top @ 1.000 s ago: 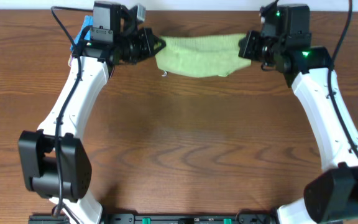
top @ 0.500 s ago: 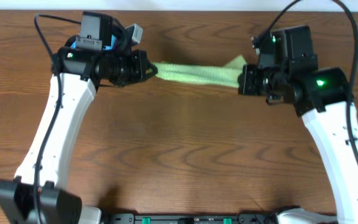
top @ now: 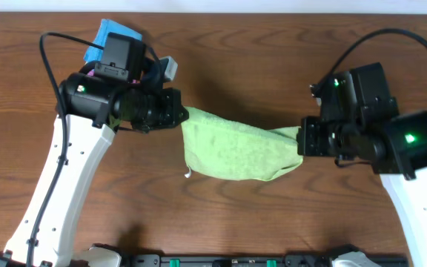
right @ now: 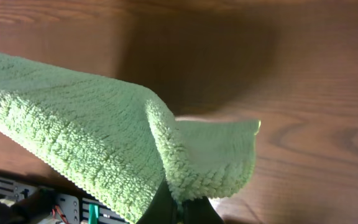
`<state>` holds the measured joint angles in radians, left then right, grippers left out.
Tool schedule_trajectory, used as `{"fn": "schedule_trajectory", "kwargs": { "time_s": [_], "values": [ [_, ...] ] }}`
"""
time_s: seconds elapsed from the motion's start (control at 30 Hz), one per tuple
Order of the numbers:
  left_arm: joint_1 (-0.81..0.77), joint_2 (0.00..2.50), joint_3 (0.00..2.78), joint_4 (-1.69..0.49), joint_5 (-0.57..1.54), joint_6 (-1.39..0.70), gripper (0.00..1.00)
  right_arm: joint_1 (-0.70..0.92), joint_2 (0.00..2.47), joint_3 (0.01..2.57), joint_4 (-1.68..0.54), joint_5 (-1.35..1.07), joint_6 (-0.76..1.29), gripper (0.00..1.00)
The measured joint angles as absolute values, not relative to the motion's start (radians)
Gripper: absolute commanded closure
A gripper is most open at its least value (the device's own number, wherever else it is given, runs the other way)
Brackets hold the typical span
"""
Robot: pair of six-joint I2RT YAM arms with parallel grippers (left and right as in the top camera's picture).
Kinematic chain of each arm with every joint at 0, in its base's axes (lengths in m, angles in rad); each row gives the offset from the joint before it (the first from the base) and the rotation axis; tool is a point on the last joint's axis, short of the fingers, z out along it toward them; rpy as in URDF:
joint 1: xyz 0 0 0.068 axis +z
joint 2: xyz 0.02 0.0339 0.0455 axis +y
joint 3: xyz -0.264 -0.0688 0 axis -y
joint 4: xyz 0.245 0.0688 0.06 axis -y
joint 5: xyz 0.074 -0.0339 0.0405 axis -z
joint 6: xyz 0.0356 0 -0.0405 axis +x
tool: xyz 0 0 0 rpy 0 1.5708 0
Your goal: Fold the cloth
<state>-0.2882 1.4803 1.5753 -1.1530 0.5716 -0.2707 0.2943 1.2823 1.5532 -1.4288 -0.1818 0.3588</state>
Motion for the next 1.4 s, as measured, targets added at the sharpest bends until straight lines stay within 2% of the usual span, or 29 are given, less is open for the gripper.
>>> {"fn": "schedule_trajectory", "kwargs": {
  "time_s": [0.53,1.0,1.4],
  "values": [
    [-0.326,1.456,1.575,-1.128,0.437,-0.36,0.94,0.294,1.332,1.502,-1.325,-0.099,0.383,0.99],
    [-0.329,1.546,1.575,-0.983,0.373,-0.366,0.94,0.294,1.391,1.501,-1.193,-0.01,0.386,0.99],
    [-0.329,1.644,1.575,-0.795,0.287,-0.366,0.94,0.294,1.552,1.498,-0.958,0.065,0.386,0.99]
  ]
}}
